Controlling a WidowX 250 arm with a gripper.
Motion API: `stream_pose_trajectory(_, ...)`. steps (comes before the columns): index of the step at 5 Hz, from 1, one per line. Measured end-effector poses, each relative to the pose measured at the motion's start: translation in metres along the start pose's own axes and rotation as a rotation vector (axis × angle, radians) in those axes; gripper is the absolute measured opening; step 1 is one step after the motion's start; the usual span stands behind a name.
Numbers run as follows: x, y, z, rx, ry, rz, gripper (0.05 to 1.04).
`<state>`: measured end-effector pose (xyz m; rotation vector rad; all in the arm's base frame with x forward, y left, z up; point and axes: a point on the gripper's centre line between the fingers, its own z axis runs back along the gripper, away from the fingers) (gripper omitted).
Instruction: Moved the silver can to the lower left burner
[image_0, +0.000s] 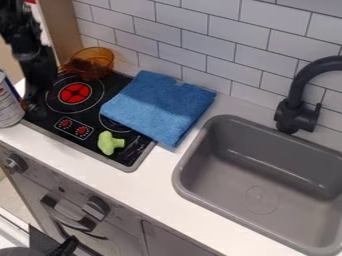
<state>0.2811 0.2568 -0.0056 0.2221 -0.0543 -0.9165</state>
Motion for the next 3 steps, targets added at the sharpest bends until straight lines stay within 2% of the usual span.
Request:
stream_pose_trajectory(1,0.021,-0.005,0.017,-0.012,-0.074,0.074,1.001)
stream_pose_trajectory(2,0.04,-0.016,0.029,-0.042,-0.074,0.183,1.001)
stream_pose_trajectory(3,0.061,-0.03,0.027,-0.057,-0.049,0.368,1.001)
